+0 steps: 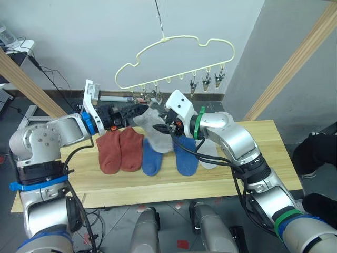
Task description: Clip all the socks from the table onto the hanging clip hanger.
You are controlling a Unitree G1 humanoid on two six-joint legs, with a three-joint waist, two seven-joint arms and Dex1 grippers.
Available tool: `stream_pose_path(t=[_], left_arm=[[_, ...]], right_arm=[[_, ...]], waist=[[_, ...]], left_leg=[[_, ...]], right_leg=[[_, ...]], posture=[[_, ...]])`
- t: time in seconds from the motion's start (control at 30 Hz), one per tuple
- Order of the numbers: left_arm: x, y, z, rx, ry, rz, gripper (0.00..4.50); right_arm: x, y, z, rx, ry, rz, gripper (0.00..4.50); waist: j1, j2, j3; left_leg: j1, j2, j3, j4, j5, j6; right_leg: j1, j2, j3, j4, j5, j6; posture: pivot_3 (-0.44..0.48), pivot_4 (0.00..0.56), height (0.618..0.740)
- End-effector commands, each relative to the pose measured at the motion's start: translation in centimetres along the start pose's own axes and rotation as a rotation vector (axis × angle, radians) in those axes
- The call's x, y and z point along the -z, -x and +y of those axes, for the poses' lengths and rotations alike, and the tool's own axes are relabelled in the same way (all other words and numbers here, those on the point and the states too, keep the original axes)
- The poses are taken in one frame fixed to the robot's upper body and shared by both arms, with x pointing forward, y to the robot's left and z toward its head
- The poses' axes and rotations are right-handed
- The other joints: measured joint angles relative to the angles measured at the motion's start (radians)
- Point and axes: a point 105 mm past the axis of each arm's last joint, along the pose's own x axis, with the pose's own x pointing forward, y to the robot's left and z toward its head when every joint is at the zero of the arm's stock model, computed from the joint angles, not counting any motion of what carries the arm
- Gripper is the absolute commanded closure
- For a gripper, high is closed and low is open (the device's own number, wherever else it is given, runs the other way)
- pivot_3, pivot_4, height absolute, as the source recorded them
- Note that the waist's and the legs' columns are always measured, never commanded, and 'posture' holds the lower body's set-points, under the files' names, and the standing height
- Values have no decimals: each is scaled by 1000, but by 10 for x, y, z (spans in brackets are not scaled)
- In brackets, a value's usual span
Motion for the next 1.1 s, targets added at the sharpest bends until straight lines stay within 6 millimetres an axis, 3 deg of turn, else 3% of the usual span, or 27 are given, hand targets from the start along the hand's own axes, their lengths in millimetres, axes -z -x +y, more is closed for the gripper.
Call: stream_pose_path(t=[0.03,0.1,0.13,0.33,0.4,0.5,0.6,0.87,1.1], left_arm=[[-7,5,-8,-2,-104,-32,0],[-8,7,-7,-38,-141,-55,0],[-9,9,-5,-67,-154,-75,0],[-4,12,-9,-154,-342,-121,0],[-4,8,-13,-191,-399,-190,0],[1,4,-10,-284,-485,-279,0],[-5,3,-12,-287,-504,-394,0],[7,-13,-14,-317,-556,-407,2440],[3,-21,-10,-341,-559,-462,2440]], right_arm=[[-11,12,-3,18,11,-54,872],[-10,24,-7,43,0,-66,117],[-11,31,-7,47,-11,-78,27],[-21,51,-5,58,-70,-165,27],[-30,58,0,41,-61,-219,27],[-40,71,24,-94,-35,-274,27],[-40,77,24,-97,-67,-275,27],[-42,81,15,-48,-63,-284,0],[-48,79,12,-28,-44,-301,0]], waist=[[4,0,0],[8,-1,1],[9,-1,1],[7,-1,1],[8,-1,1],[9,-1,1],[9,-2,1],[8,-2,1],[7,-2,1]], left_leg=[[0,0,0,0,0,0],[-1,0,0,0,0,0],[-1,0,-1,1,0,0],[-2,0,0,0,0,0],[-2,1,-1,0,0,0],[-2,0,0,0,0,0],[-2,0,0,1,0,0],[-2,0,0,4,0,1],[-3,0,0,5,0,1]], right_leg=[[0,0,0,0,0,0],[0,0,-1,-1,0,0],[0,0,-1,-1,0,0],[0,0,0,-2,0,0],[0,1,0,-2,0,0],[0,0,1,-3,0,0],[0,0,1,-3,0,0],[1,1,1,-1,0,0],[0,1,1,-1,0,0]], posture=[[11,293,740],[15,296,740],[17,298,740],[20,303,740],[24,304,740],[24,306,740],[16,305,740],[1,300,740],[-11,288,740]])
